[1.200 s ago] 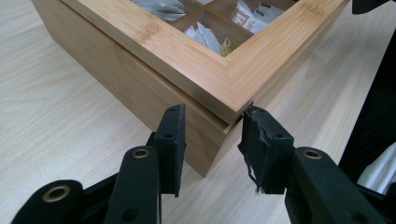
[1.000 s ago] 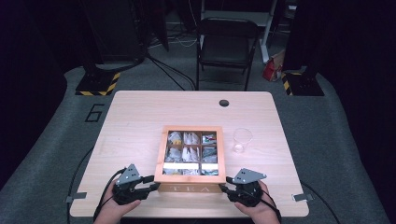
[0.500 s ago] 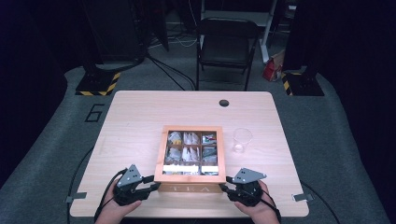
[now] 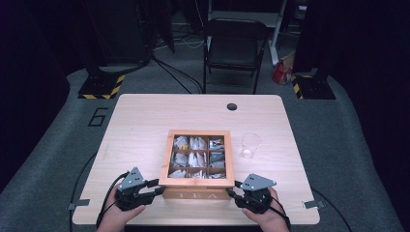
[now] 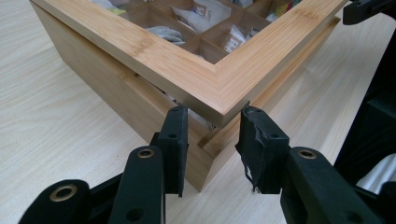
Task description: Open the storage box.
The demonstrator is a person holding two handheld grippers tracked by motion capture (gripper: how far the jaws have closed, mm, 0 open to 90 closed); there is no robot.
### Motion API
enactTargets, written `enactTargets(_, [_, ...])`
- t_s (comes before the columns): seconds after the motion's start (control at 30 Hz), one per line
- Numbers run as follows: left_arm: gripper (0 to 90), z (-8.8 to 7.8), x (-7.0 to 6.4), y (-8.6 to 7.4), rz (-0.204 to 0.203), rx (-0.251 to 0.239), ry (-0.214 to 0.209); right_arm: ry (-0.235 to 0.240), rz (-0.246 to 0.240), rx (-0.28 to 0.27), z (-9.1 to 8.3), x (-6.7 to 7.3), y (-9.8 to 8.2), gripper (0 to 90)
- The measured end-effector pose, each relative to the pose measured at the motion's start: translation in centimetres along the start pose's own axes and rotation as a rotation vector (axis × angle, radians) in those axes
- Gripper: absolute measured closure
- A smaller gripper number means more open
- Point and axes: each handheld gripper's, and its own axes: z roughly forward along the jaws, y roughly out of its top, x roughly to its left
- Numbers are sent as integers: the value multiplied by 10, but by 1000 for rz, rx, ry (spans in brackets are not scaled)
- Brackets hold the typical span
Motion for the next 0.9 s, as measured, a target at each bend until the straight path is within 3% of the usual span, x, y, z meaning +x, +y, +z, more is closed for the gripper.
enactTargets(0.53, [615, -4, 0, 13, -4, 13, 12, -14, -7, -38, -10, -8, 11, 564])
enactTargets(0.9, [518, -10, 3, 29, 37, 3, 45, -12, -32, -37, -16, -13, 26, 543])
